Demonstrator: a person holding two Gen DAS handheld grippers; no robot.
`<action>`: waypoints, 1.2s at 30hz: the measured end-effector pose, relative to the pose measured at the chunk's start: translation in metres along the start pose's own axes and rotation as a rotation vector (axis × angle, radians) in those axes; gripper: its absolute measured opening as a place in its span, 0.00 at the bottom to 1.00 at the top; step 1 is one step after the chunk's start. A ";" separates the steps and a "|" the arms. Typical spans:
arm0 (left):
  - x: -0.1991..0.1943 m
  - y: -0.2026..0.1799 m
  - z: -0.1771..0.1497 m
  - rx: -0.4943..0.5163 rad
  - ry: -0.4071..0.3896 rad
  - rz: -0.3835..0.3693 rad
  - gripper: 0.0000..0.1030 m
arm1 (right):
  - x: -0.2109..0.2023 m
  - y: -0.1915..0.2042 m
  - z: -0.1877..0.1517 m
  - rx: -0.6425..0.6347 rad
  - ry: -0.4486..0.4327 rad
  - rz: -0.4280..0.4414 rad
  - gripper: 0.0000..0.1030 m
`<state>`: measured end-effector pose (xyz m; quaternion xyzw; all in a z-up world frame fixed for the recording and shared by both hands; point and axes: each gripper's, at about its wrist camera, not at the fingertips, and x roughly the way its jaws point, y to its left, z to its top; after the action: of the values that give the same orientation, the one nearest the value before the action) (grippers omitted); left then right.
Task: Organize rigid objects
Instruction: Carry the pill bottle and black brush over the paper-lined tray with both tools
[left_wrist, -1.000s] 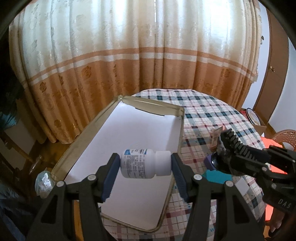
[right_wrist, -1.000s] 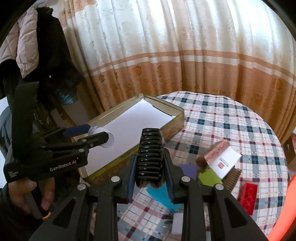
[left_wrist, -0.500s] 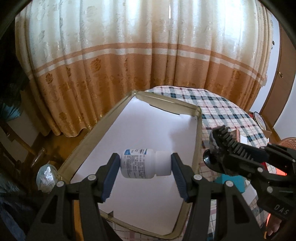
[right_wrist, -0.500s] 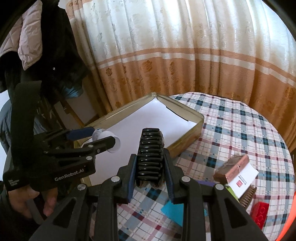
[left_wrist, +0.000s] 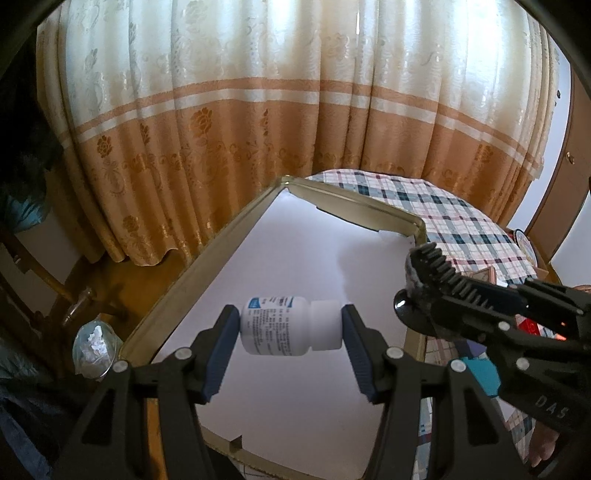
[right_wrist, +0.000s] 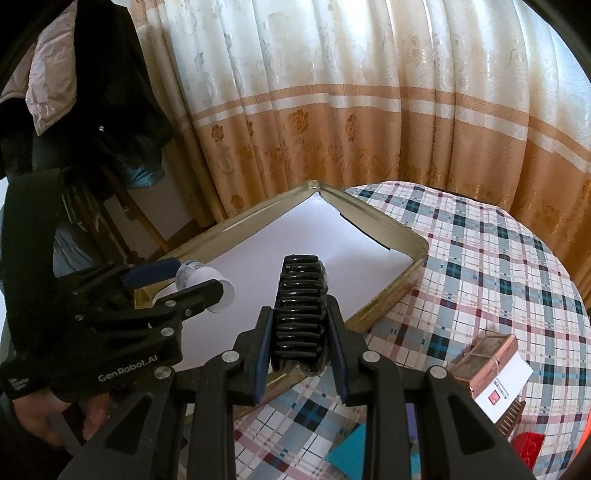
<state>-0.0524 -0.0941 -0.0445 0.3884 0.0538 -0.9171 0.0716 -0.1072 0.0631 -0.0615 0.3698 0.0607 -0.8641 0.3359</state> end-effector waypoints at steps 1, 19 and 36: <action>0.001 0.001 0.001 -0.001 0.001 -0.002 0.55 | 0.001 0.000 0.001 -0.002 0.001 -0.002 0.30; 0.018 0.022 0.003 -0.038 0.021 0.031 0.55 | 0.031 0.008 0.015 -0.027 0.031 0.002 0.30; 0.026 0.032 0.008 -0.061 0.029 0.032 0.55 | 0.055 0.012 0.023 -0.048 0.062 0.007 0.30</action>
<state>-0.0697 -0.1295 -0.0590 0.3998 0.0767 -0.9082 0.0972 -0.1415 0.0167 -0.0802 0.3884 0.0908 -0.8494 0.3456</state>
